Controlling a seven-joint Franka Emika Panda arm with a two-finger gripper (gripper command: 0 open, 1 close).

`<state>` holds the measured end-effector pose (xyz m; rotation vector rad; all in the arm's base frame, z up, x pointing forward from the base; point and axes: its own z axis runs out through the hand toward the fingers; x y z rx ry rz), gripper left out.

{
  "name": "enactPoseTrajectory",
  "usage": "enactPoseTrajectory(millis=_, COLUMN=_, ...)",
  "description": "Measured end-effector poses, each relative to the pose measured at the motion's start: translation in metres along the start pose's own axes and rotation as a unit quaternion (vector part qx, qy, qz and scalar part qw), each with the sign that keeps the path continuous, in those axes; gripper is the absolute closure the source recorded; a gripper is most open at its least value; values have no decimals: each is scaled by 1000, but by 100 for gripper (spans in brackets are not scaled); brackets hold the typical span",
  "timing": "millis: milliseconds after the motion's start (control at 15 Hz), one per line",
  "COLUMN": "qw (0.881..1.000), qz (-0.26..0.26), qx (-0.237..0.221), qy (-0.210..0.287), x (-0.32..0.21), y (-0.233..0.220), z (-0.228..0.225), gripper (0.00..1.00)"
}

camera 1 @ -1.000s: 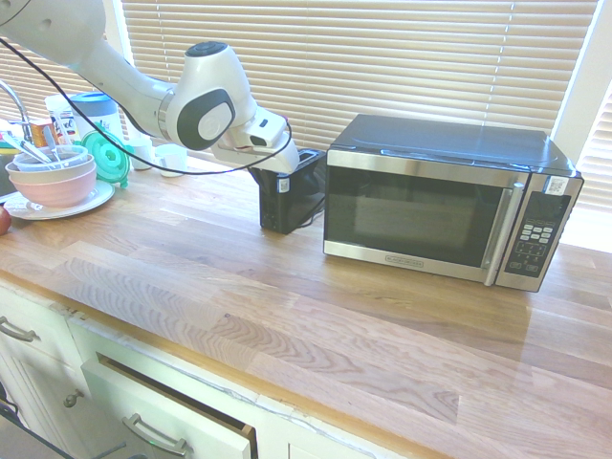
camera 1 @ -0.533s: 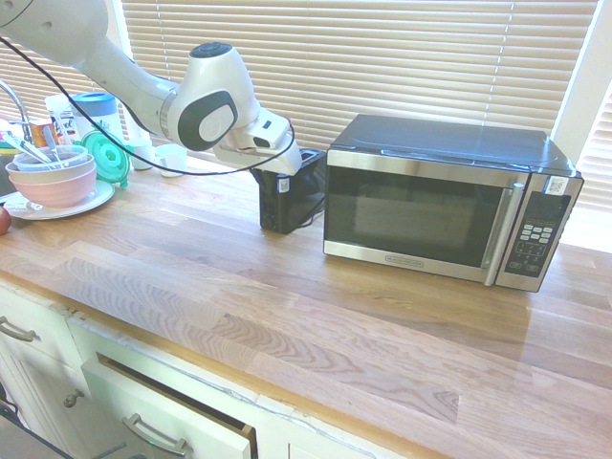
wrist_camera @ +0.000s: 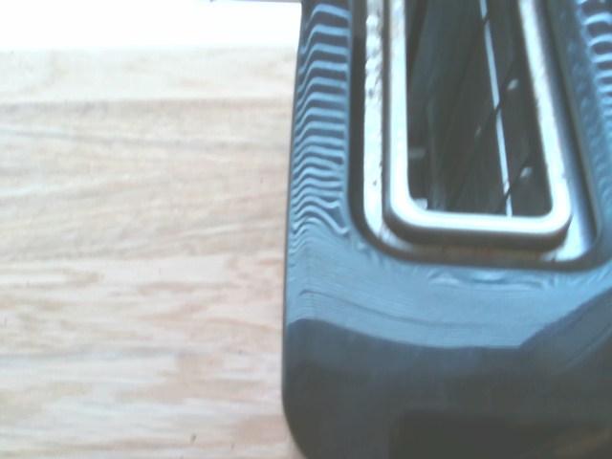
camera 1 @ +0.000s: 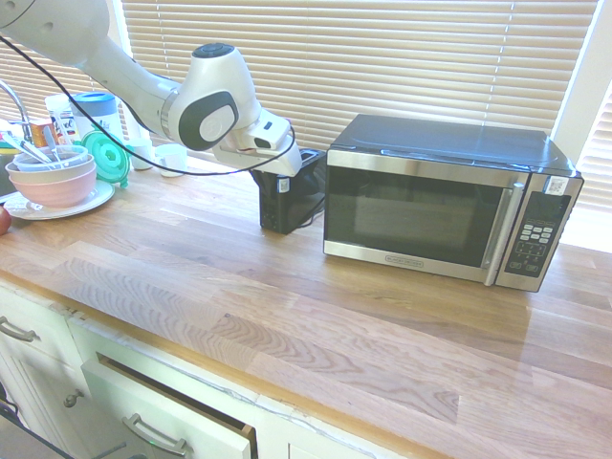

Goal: Press the toaster

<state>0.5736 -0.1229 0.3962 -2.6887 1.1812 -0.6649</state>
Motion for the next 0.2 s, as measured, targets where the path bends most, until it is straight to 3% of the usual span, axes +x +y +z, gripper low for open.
enactPoseTrajectory(millis=200, qw=1000, qz=0, qx=-1, qy=-3, x=2, y=-2, z=1, gripper=100)
